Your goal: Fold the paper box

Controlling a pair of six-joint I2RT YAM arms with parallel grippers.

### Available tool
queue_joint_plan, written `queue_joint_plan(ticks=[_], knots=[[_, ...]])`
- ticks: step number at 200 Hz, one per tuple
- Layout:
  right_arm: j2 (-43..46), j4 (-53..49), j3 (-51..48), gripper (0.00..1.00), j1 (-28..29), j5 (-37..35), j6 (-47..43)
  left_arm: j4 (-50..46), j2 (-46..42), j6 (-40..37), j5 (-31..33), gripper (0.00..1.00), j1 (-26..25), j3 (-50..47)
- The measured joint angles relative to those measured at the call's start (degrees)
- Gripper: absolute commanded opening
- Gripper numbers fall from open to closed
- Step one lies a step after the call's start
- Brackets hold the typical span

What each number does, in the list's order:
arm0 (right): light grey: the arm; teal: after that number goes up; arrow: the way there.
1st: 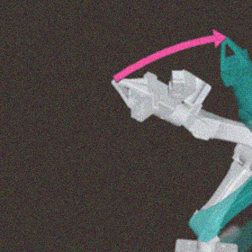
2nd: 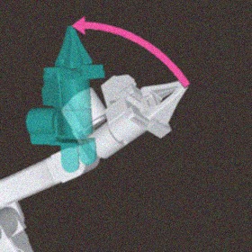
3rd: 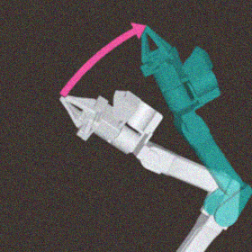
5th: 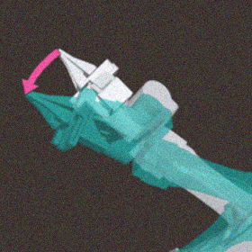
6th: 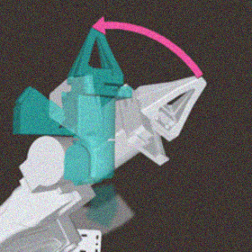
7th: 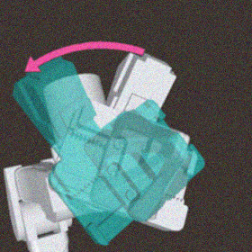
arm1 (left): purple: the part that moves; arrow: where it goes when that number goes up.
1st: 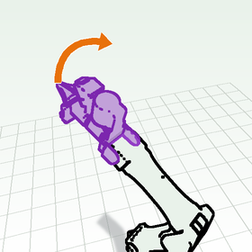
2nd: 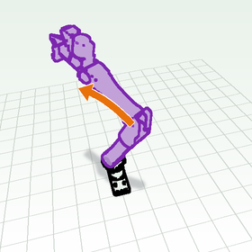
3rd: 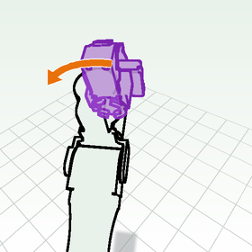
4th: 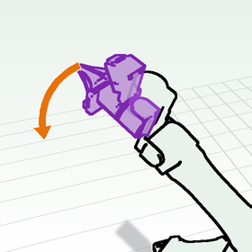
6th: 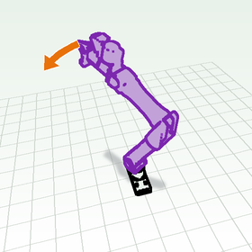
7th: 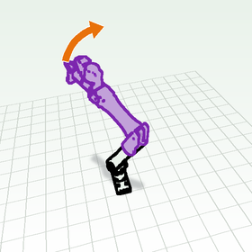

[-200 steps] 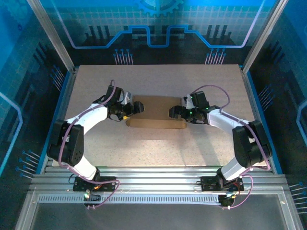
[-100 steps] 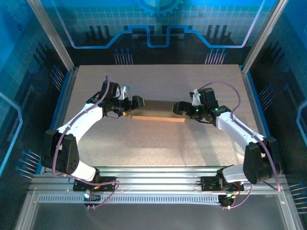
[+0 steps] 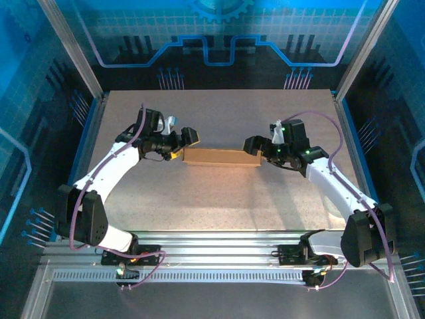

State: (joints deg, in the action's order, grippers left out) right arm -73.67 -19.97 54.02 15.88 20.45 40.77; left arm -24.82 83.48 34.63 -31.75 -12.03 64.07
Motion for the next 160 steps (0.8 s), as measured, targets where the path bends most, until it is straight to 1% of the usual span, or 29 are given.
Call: queue_joint_plan(ticks=[77,160], knots=[[0.0,-1.7,1.0,1.0,-0.2,-0.5,3.5,-0.7,0.3,2.8,-1.6,0.99,0.5,1.6],[0.1,-3.8,2.7,1.0,-0.2,-0.5,4.3,-1.0,0.6,3.0,-2.0,0.99,0.8,2.5]])
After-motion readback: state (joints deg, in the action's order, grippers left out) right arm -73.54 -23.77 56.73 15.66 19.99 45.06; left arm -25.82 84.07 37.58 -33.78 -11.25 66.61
